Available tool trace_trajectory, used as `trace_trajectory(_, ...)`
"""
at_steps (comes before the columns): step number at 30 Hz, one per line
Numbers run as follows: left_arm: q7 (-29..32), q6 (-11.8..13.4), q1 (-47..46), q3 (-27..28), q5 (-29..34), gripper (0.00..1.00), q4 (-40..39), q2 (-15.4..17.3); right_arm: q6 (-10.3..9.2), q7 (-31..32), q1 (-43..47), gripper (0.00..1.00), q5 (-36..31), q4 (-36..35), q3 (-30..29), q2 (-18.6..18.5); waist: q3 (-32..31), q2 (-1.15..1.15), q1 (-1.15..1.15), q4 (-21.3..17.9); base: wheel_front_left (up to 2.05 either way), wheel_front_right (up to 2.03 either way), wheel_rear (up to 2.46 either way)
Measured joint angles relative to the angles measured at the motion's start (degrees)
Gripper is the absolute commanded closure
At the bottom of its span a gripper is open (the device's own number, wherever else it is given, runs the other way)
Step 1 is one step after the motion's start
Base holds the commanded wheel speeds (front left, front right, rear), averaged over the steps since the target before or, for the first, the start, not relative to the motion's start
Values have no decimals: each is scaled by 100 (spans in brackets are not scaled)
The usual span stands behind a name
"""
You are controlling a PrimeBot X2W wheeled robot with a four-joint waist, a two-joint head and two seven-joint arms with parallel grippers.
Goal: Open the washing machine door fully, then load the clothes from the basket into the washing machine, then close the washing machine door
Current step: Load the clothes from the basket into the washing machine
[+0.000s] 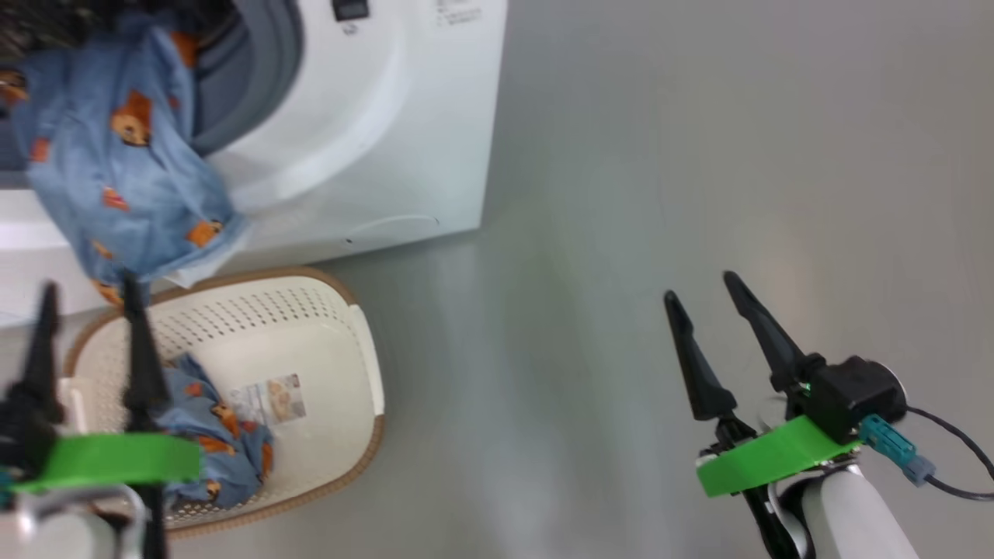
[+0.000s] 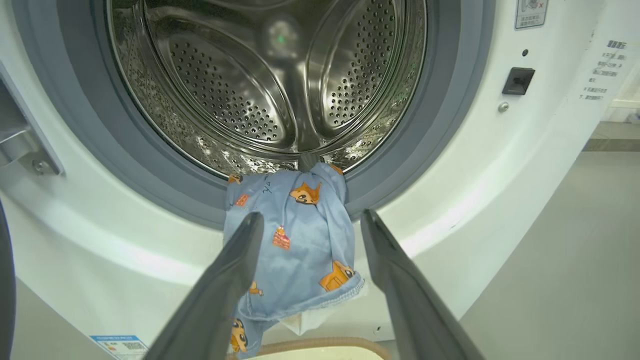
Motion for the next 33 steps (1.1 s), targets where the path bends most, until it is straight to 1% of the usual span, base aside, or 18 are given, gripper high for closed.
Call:
trace_trajectory(1,20,53,149,-114,5,0,-27,-104,0,0,76,0,-29,25,-97,-1,-113,0,0,64,0,0,0)
trace_trajectory(3,19,103,307,-190,10,0,-45,-170,0,0,160,0,-60,54,-164,-1,-233,0,0,126,0,0,0)
trace_trajectory(5,19,149,497,-229,10,0,-46,-208,0,0,252,0,-96,69,-192,-1,-359,0,0,177,0,0,0)
trace_trajectory(13,51,196,1082,-460,10,0,-48,-288,0,19,522,0,-194,45,-227,0,-828,0,0,352,0,0,0)
trace_trajectory(25,51,199,1240,-649,10,0,-31,-387,0,123,610,0,-193,-30,-181,0,-1166,0,0,596,0,0,0)
trace_trajectory(33,49,199,1271,-666,8,0,22,-390,0,174,715,0,-193,-77,-141,0,-1229,0,0,635,0,0,0)
